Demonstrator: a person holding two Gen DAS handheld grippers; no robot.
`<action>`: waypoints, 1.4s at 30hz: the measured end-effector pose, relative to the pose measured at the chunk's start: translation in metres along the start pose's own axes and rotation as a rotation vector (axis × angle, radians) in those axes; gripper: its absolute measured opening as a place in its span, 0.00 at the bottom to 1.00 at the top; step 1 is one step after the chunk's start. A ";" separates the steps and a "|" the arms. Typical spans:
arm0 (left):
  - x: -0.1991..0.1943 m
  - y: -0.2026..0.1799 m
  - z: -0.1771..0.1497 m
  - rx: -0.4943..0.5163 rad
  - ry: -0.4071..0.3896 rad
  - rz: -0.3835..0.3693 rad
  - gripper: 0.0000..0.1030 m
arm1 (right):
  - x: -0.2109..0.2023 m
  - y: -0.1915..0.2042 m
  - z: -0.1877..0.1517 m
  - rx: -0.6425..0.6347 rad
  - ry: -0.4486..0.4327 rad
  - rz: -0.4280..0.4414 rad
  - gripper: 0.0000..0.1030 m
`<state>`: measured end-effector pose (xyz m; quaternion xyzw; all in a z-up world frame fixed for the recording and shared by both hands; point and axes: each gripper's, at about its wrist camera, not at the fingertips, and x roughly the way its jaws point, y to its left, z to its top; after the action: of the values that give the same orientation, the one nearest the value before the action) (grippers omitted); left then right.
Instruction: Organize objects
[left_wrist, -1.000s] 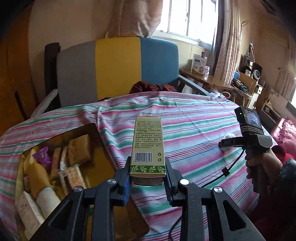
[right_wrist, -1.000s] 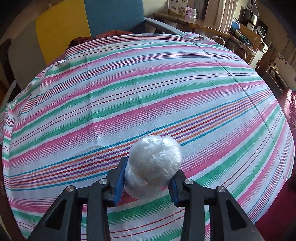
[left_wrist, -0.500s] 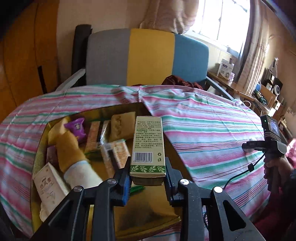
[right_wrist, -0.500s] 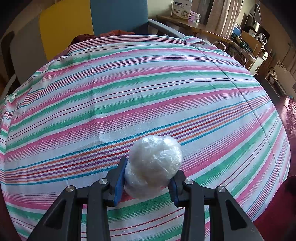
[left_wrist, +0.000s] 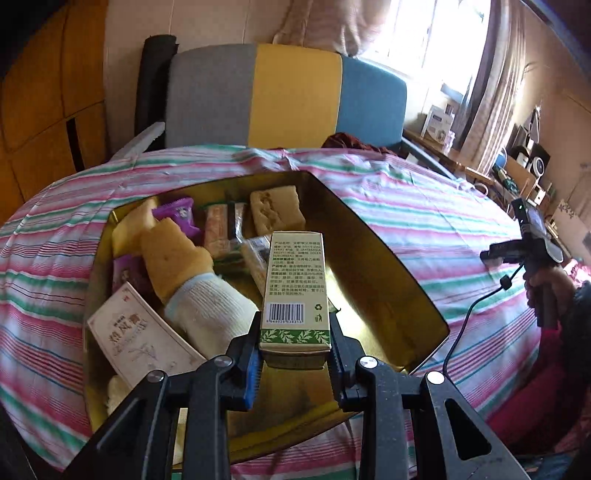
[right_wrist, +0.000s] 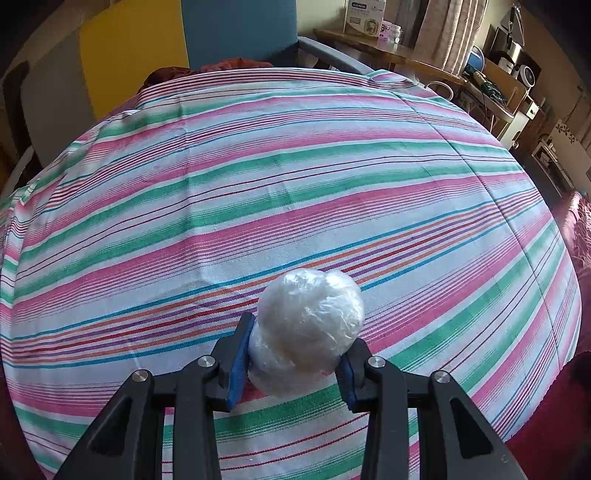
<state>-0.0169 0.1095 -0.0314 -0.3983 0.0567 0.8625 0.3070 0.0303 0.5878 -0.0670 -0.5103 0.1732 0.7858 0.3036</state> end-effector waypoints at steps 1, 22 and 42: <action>0.006 -0.003 -0.002 0.004 0.017 -0.011 0.30 | 0.000 0.000 0.000 0.000 0.001 0.002 0.38; -0.027 0.008 0.018 -0.038 -0.120 0.258 0.79 | -0.058 0.068 -0.021 -0.148 -0.060 0.255 0.38; -0.052 0.040 0.005 -0.177 -0.125 0.402 1.00 | -0.156 0.272 -0.136 -0.620 -0.118 0.576 0.38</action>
<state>-0.0175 0.0542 0.0036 -0.3501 0.0398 0.9309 0.0959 -0.0066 0.2563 0.0068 -0.4622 0.0467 0.8813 -0.0865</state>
